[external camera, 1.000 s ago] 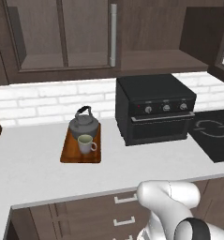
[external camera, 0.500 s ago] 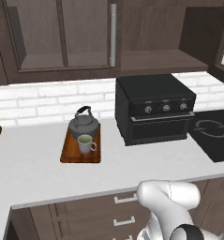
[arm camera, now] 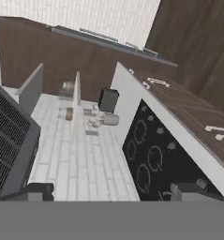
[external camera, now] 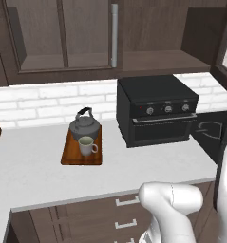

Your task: Pick the kettle from the counter and place it on the tray. Then pick the mug from the cabinet and place it on the tray. Then close the cabinet doors.

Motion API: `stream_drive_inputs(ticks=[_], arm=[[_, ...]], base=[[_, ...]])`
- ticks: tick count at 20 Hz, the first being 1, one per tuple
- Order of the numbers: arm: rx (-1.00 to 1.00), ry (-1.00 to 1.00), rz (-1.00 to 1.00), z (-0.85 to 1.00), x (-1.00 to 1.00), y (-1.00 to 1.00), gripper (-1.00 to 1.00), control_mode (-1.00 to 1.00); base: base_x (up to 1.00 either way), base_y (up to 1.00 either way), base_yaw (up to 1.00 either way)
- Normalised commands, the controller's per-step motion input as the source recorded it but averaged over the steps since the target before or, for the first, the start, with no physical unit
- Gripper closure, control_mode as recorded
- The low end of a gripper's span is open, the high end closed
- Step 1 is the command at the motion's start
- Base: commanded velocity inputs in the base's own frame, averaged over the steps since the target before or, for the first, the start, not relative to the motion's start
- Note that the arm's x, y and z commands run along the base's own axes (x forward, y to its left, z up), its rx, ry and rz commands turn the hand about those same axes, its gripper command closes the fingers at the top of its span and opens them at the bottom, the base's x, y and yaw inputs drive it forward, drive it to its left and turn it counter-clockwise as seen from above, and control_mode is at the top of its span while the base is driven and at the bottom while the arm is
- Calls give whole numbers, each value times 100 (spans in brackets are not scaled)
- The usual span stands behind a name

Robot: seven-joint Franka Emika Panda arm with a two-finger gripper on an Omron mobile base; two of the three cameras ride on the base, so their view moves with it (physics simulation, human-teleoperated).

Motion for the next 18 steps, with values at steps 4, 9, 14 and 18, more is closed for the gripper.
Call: stream_drive_inputs(ticks=[4, 9, 14, 18], arm=[[-12, 8, 25, 0, 44, 63, -100, -100], [-10, 7, 23, 0, 42, 70, -100, -100], [-6, 3, 24, 0, 58, 53, -100, -100], [-8, 0, 22, -5, 62, 66, -100, -100]], base=[[0, 0, 0], [0, 0, 0], [0, 0, 0], [0, 0, 0]])
